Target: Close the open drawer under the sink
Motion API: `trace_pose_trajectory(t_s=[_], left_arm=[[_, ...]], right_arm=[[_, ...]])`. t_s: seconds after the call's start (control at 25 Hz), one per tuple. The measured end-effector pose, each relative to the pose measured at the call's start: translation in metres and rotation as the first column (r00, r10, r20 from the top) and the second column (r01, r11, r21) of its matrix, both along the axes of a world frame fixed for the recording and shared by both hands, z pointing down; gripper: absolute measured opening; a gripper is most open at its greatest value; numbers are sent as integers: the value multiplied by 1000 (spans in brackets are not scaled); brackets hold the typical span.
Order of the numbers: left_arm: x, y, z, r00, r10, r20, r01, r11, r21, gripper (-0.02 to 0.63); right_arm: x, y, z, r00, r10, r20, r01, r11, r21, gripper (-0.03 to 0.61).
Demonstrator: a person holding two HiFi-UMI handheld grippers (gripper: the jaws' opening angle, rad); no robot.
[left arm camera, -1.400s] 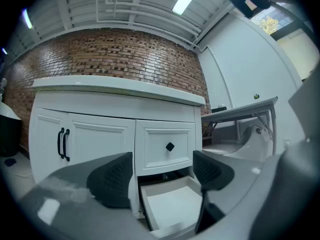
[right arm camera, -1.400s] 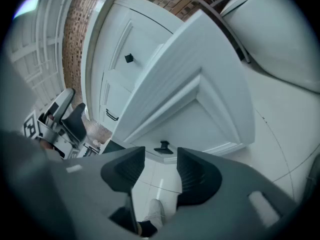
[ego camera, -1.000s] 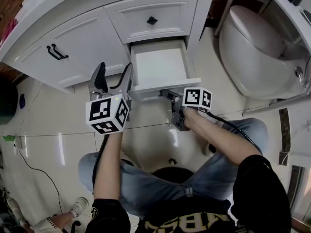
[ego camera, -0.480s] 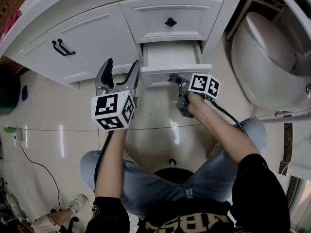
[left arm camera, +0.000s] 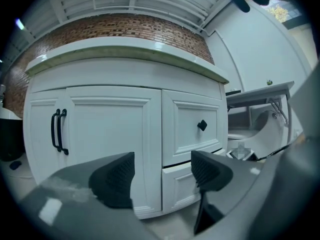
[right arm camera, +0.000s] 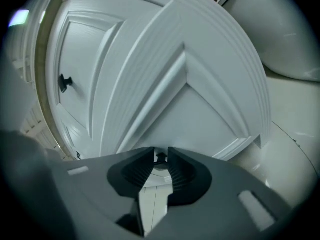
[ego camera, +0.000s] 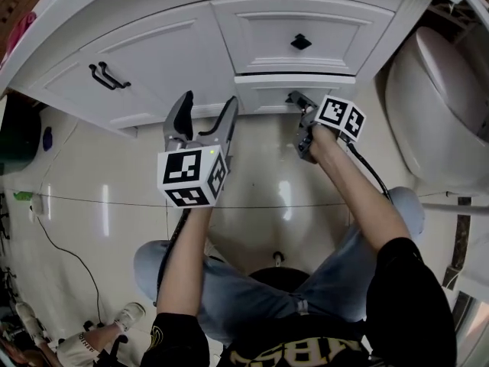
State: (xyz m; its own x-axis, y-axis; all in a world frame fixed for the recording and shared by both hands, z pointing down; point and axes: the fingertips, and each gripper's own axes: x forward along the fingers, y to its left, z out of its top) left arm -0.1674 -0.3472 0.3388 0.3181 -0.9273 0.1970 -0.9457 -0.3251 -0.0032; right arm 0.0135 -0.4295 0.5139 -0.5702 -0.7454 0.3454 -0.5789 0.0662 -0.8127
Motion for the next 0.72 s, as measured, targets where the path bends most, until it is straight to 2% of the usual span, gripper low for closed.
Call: trace_pose_trajectory(t_s=[0.16, 0.32, 0.48, 0.56, 0.72], left_arm=[[5, -5, 6, 1000, 14, -7, -14, 1000, -20, 354], [13, -3, 10, 999, 43, 29, -42, 999, -17, 354], [17, 1, 6, 999, 39, 14, -38, 999, -23, 354], [23, 8, -2, 999, 49, 13, -49, 999, -9, 354], [33, 30, -22, 997, 71, 44, -72, 997, 36, 354]], right_arm=[[0, -18, -4, 1000, 26, -14, -26, 1000, 6, 89], [-2, -19, -2, 999, -40, -34, 39, 999, -31, 89], [-1, -18, -5, 997, -60, -42, 60, 998, -20, 82], [0, -7, -11, 991, -68, -117, 71, 997, 26, 78], [1, 31, -25, 942, -91, -324, 131, 986, 103, 78]])
